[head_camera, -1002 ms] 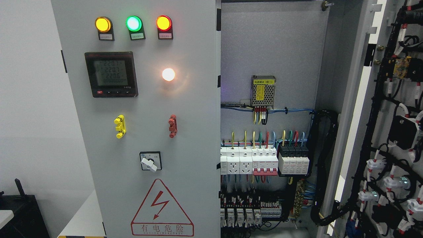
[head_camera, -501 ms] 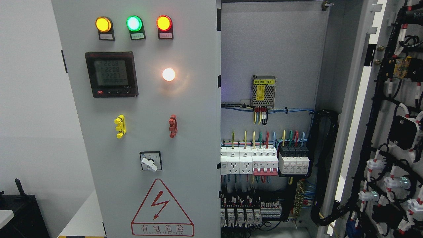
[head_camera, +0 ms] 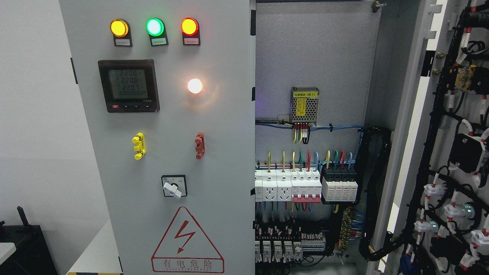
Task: Open door with both hands
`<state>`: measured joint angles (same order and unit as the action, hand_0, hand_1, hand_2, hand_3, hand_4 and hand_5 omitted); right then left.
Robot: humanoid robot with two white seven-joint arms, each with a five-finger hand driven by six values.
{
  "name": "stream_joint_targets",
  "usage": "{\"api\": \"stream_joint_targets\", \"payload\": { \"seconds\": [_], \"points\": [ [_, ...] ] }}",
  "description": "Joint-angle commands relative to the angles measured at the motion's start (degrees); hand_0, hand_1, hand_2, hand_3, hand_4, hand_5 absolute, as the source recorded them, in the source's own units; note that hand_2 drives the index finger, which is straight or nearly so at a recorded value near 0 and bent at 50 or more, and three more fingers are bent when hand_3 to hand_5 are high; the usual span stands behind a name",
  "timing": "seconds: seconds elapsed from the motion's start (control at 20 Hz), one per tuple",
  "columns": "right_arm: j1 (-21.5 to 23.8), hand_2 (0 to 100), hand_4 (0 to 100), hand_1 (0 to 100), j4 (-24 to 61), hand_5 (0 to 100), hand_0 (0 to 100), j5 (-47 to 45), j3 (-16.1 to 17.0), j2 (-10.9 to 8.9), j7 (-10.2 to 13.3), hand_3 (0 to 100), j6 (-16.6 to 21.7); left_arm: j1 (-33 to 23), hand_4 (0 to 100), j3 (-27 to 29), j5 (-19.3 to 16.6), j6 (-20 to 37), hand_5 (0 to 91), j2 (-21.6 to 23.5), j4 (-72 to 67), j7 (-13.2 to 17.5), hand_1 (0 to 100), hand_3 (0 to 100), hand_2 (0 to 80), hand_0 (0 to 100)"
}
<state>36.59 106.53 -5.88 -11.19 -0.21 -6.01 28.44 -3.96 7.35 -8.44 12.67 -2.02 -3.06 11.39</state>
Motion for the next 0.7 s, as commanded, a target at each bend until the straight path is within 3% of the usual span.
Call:
{"api": "stream_joint_targets", "payload": {
  "seconds": [0.0, 0.25, 0.65],
  "points": [
    [-6.7, 0, 0, 0, 1.0, 0, 0, 0.0, -2.6, -1.29, 0.0, 0, -2.9, 0.0, 4, 0.0, 0.0, 0.0, 0.0, -0.1, 0.2, 0.0, 0, 0, 0.0, 0],
    [-12.8, 0, 0, 0, 0.4, 0, 0, 0.0, -3.3, -1.11, 0.0, 0, -7.6, 0.0, 4, 0.0, 0.0, 0.0, 0.0, -0.1, 0.2, 0.0, 0, 0, 0.0, 0],
    [-21.5, 0, 0, 0, -4.2, 0, 0, -0.1, -3.2, -1.02, 0.1, 0, -8.1, 0.0, 4, 0.0, 0.0, 0.0, 0.0, -0.1, 0.2, 0.0, 0, 0, 0.0, 0]
  ]
}}
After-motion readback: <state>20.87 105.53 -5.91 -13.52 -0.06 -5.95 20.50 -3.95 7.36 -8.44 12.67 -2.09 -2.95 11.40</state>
